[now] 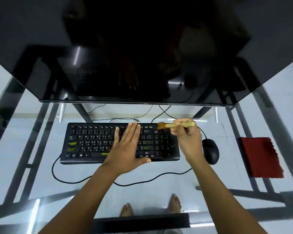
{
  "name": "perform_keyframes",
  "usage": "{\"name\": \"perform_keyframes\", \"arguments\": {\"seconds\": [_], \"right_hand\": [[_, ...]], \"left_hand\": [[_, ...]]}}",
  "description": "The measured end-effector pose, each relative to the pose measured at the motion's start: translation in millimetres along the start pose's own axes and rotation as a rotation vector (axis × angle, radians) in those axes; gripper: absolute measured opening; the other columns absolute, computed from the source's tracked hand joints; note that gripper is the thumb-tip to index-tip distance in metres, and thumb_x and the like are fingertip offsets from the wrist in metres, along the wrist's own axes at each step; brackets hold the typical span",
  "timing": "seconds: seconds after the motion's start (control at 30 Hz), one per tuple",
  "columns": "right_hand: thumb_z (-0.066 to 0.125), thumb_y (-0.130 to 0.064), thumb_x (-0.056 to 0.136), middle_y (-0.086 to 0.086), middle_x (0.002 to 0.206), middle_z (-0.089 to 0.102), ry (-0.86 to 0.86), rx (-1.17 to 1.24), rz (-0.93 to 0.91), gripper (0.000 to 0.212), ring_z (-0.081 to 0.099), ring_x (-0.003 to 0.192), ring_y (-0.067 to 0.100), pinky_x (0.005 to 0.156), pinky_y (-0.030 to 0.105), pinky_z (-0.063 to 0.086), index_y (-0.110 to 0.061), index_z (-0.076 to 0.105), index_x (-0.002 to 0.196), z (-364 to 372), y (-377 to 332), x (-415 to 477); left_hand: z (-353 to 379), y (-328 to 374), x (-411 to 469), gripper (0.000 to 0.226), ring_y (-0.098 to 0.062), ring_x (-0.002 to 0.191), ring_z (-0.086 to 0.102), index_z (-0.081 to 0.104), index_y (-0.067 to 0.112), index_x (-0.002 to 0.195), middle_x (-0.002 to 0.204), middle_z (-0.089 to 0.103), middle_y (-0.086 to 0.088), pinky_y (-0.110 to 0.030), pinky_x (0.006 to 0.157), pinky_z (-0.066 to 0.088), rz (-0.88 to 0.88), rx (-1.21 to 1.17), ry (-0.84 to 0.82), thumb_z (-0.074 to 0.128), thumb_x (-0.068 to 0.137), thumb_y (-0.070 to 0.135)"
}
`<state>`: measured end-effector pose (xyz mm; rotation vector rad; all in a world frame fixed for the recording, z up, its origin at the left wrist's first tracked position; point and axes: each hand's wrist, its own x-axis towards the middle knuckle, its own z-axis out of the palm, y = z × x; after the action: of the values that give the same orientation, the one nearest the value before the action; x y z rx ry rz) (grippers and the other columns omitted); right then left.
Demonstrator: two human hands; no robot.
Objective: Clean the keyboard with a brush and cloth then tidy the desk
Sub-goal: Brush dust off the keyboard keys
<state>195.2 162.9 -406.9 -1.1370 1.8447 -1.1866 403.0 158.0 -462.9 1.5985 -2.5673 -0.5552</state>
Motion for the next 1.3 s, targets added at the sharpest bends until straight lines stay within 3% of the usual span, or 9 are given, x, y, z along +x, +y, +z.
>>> {"name": "perform_keyframes", "arguments": {"seconds": [0.1, 0.2, 0.37, 0.5, 0.67, 0.83, 0.97, 1.13, 1.3], "right_hand": [[0.053, -0.012, 0.097, 0.008, 0.090, 0.072, -0.166, -0.092, 0.037, 0.012, 0.070, 0.075, 0.019, 0.070, 0.028, 0.057, -0.018, 0.061, 0.089, -8.4, 7.5, -3.4], [0.056, -0.017, 0.095, -0.006, 0.081, 0.069, 0.077, -0.219, -0.058, 0.021, 0.068, 0.075, 0.016, 0.070, 0.024, 0.051, -0.034, 0.055, 0.082, -19.9, 11.3, -3.4], [0.057, -0.016, 0.095, -0.003, 0.075, 0.071, -0.168, -0.130, -0.034, 0.009, 0.068, 0.067, 0.007, 0.066, 0.021, 0.055, -0.011, 0.062, 0.091, -21.2, 15.4, -14.8], [0.058, -0.008, 0.093, -0.017, 0.079, 0.066, 0.118, -0.164, -0.181, 0.007, 0.063, 0.076, -0.003, 0.068, 0.006, 0.045, -0.013, 0.061, 0.089, -31.5, 21.1, -18.5], [0.056, -0.008, 0.094, -0.009, 0.075, 0.073, -0.269, -0.136, -0.076, 0.012, 0.068, 0.072, 0.009, 0.069, 0.022, 0.055, -0.016, 0.062, 0.087, -27.8, 22.4, -35.7], [0.059, -0.009, 0.093, -0.017, 0.078, 0.066, 0.134, -0.176, -0.201, 0.011, 0.064, 0.078, 0.006, 0.062, 0.010, 0.045, -0.019, 0.059, 0.091, -44.6, 23.2, -32.0], [0.058, -0.009, 0.093, -0.023, 0.078, 0.070, -0.259, -0.197, -0.162, 0.010, 0.067, 0.072, 0.010, 0.066, 0.026, 0.054, -0.017, 0.061, 0.089, -35.6, 28.4, -46.4], [0.061, 0.000, 0.088, -0.004, 0.087, 0.060, 0.180, -0.251, -0.252, 0.022, 0.057, 0.082, -0.002, 0.067, 0.004, 0.040, -0.021, 0.058, 0.087, -51.7, 30.2, -34.9], [0.064, -0.004, 0.085, -0.011, 0.086, 0.061, -0.195, -0.203, -0.255, 0.013, 0.062, 0.081, 0.002, 0.066, 0.012, 0.047, -0.016, 0.066, 0.086, -32.5, 26.6, -53.9]], "left_hand": [[1.2, 6.7, 5.8, 0.119, -0.009, 0.142, -0.029, -0.014, 0.016, 0.152, 0.159, -0.021, 0.002, -0.050, 0.117, -0.015, 0.018, -0.011, -0.012, 0.048, 0.073, 0.080], [2.3, 11.0, 10.5, 0.120, -0.009, 0.142, -0.030, -0.015, 0.016, 0.151, 0.159, -0.023, 0.002, -0.051, 0.117, -0.013, 0.031, -0.005, -0.029, 0.050, 0.073, 0.080], [6.8, 12.3, 13.6, 0.120, -0.010, 0.142, -0.029, -0.015, 0.014, 0.151, 0.159, -0.022, 0.001, -0.052, 0.117, -0.014, 0.027, 0.012, -0.063, 0.051, 0.074, 0.079], [8.1, 15.3, 12.3, 0.119, -0.011, 0.142, -0.029, -0.017, 0.014, 0.151, 0.157, -0.025, 0.002, -0.050, 0.116, -0.016, 0.010, 0.024, -0.071, 0.051, 0.075, 0.077], [7.8, 14.7, 11.0, 0.119, -0.011, 0.142, -0.029, -0.017, 0.014, 0.150, 0.158, -0.023, 0.002, -0.048, 0.116, -0.017, 0.003, 0.024, -0.067, 0.051, 0.076, 0.076], [6.8, 16.7, 10.6, 0.118, -0.012, 0.143, -0.027, -0.016, 0.014, 0.151, 0.159, -0.021, 0.001, -0.048, 0.116, -0.016, 0.006, 0.017, -0.074, 0.053, 0.076, 0.075], [6.4, 17.2, 11.4, 0.119, -0.012, 0.142, -0.028, -0.017, 0.015, 0.150, 0.156, -0.025, 0.003, -0.047, 0.116, -0.016, -0.006, 0.030, -0.077, 0.053, 0.076, 0.075], [5.3, 16.9, 10.4, 0.118, -0.011, 0.142, -0.028, -0.018, 0.014, 0.150, 0.158, -0.023, 0.001, -0.048, 0.117, -0.014, -0.005, 0.037, -0.092, 0.051, 0.076, 0.076], [3.3, 19.1, 11.6, 0.117, -0.013, 0.144, -0.025, -0.014, 0.013, 0.151, 0.160, -0.018, 0.000, -0.048, 0.117, -0.014, -0.011, 0.035, -0.089, 0.049, 0.076, 0.077]]}}
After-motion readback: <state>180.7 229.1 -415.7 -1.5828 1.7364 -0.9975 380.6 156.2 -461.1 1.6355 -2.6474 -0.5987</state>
